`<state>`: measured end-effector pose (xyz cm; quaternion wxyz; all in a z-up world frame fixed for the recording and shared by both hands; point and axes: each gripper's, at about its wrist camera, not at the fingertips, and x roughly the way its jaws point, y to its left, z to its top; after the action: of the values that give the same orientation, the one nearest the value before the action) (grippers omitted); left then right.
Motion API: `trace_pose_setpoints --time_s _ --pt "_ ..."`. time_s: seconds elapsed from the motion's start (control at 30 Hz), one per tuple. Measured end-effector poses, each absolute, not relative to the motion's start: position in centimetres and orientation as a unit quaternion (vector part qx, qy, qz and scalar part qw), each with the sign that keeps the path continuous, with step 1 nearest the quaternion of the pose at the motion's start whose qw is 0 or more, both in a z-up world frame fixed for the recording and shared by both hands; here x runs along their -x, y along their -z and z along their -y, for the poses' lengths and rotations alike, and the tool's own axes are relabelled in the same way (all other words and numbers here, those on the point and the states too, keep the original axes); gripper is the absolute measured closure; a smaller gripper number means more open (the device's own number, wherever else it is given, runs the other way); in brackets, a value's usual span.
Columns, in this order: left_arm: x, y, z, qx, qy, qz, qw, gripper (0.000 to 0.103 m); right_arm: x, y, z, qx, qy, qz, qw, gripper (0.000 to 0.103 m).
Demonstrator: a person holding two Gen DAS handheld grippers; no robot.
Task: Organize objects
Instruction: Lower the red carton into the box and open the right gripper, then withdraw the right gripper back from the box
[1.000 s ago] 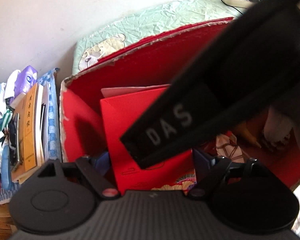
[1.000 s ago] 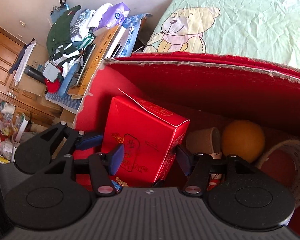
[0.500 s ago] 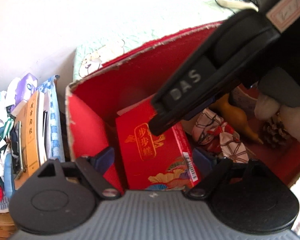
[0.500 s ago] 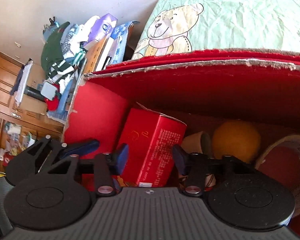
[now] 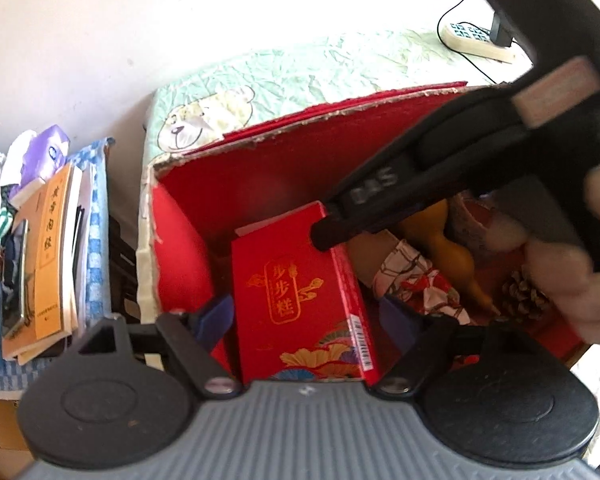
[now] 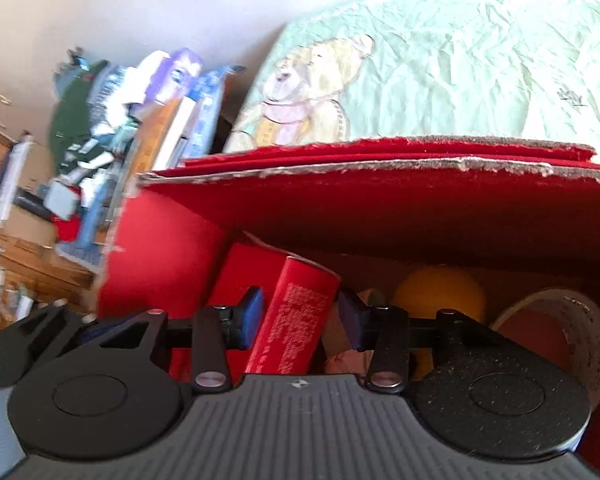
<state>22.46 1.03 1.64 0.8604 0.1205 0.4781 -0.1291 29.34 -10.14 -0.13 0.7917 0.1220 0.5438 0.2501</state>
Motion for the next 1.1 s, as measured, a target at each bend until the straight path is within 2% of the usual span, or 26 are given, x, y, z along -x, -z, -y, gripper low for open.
trace_pose_setpoints --time_s 0.2,0.33,0.57,0.77,1.03,1.1 --pt "-22.5 -1.5 0.3 -0.120 0.129 -0.480 0.859 0.022 -29.8 1.8 7.9 -0.116 -0.269 -0.571 0.767 0.065" --pt "-22.4 -1.5 0.9 -0.125 0.131 -0.481 0.858 0.022 -29.6 1.5 8.0 -0.108 -0.255 -0.574 0.770 0.064" --pt "-22.7 -1.2 -0.2 -0.109 0.123 -0.480 0.862 0.022 -27.2 -1.4 10.3 -0.097 -0.211 -0.534 0.813 0.064" --pt "-22.5 -2.1 0.4 -0.104 0.096 -0.482 0.865 0.018 -23.6 -3.8 13.0 -0.094 -0.136 -0.494 0.854 0.055" --pt "-21.0 -3.4 1.4 -0.112 0.066 -0.476 0.870 0.016 -19.6 -6.1 15.2 -0.104 -0.082 -0.458 0.879 0.053" --pt "-20.5 -3.8 1.6 -0.113 0.061 -0.472 0.872 0.016 -18.7 -6.4 15.2 -0.102 -0.071 -0.453 0.883 0.046"
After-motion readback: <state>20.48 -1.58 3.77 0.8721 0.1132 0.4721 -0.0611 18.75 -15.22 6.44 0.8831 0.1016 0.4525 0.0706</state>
